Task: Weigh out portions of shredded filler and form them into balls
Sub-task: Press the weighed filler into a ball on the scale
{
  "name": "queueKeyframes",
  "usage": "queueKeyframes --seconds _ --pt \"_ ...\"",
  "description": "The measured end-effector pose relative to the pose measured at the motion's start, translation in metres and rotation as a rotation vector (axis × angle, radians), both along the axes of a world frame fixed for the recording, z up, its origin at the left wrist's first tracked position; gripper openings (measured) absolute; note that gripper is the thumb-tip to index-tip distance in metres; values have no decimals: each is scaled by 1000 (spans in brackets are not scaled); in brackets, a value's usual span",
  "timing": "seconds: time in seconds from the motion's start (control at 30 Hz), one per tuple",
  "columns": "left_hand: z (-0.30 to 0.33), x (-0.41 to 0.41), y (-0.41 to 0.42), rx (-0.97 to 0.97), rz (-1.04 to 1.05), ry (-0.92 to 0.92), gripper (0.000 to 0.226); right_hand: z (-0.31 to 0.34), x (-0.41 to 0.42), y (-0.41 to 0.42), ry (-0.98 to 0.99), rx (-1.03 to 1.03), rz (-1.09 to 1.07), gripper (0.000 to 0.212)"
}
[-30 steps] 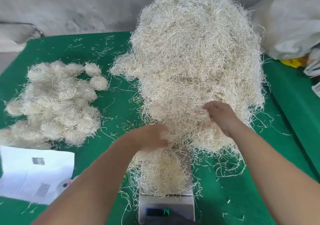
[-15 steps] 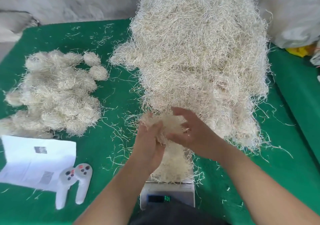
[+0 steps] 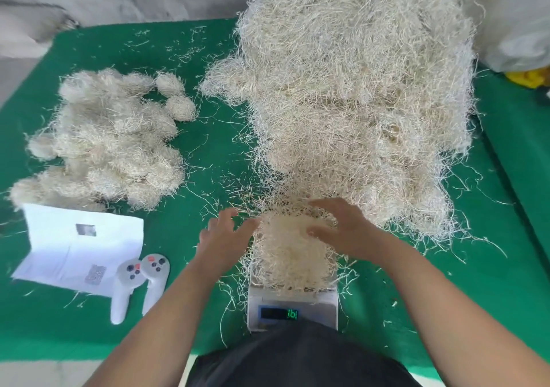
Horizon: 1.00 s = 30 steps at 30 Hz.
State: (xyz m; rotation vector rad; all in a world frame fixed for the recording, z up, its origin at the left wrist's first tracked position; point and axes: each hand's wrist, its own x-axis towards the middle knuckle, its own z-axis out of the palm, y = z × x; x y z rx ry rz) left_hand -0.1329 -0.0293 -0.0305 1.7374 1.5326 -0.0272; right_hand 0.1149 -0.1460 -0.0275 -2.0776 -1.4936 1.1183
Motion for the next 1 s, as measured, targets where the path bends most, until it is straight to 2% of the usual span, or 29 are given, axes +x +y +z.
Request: queueKeyframes --seconds 0.07,0.13,0.23,0.37,0.5,0.6,0.67,0.8,1.0 --pt "4 2 -4 38 102 -83 88 12 5 -4 176 71 -137 60" --pt "8 4 -7 103 120 -226 77 18 2 -7 288 146 -232 54" --pt "14 10 -12 205 -50 -374 42 20 -8 -7 192 232 -184 50" --pt "21 24 -22 441 -252 -345 19 17 -19 -2 15 223 -67 64" --pt "26 34 -23 515 -219 -373 25 11 -24 8 -40 213 -83 63" --pt "27 35 -22 455 -248 -364 27 3 -24 18 -182 29 -46 64" --pt "25 33 -22 418 -254 -344 27 0 -22 22 -259 -14 -39 56" --pt "21 30 -23 406 -266 -321 28 10 -19 19 -244 196 -94 35" --pt "22 30 -22 515 -266 -433 41 40 -30 -7 -226 618 -62 28"
